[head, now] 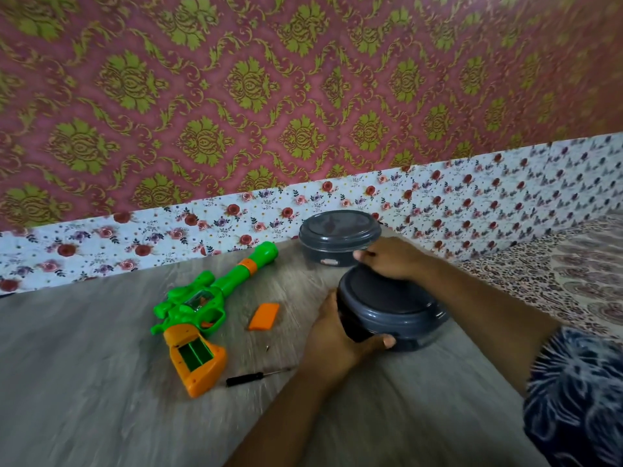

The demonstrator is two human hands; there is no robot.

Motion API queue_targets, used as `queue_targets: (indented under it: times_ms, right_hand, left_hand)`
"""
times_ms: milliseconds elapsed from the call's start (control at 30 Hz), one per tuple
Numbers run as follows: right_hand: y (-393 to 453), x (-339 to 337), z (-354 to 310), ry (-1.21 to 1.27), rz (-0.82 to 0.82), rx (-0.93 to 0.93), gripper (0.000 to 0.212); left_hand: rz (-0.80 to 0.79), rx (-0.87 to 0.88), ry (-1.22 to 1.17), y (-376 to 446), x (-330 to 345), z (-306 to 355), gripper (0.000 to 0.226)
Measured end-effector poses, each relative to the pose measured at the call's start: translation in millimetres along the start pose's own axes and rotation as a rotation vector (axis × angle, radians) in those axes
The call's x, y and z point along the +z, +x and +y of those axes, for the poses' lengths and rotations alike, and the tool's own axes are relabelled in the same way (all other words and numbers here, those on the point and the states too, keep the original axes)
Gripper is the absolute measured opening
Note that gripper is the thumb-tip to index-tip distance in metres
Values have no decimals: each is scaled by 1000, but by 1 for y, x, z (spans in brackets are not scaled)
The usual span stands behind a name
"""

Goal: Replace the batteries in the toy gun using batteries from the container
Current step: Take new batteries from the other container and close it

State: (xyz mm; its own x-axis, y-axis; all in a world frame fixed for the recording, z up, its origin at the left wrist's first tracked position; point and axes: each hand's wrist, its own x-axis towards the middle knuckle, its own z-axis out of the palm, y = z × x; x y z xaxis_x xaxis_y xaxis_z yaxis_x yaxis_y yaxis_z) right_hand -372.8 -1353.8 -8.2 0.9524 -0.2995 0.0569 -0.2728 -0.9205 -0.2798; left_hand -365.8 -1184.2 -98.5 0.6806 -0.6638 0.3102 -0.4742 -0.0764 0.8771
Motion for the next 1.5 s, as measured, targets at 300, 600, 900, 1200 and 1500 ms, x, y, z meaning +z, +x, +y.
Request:
queue_targets:
  times_ms: [300,600,900,1200,1500]
  right_hand:
    - [15,26,-17,171,74,-143,37]
    - [-16,-6,18,-201,33,269,46]
    - [-23,7,29,-139,26,412,55]
    - [-2,13,1,86,6,-16,48]
    - [-1,15,-10,219,-114,-165,20]
  left_hand:
    - [30,37,74,5,3,-6,92]
    - [32,21,76,4,1,-2,102]
    - [24,-24,67,3,1,-8,100]
    - [-185,-34,59,1,-3,2,143]
    - [-198,-21,2,5,-4,-2,148]
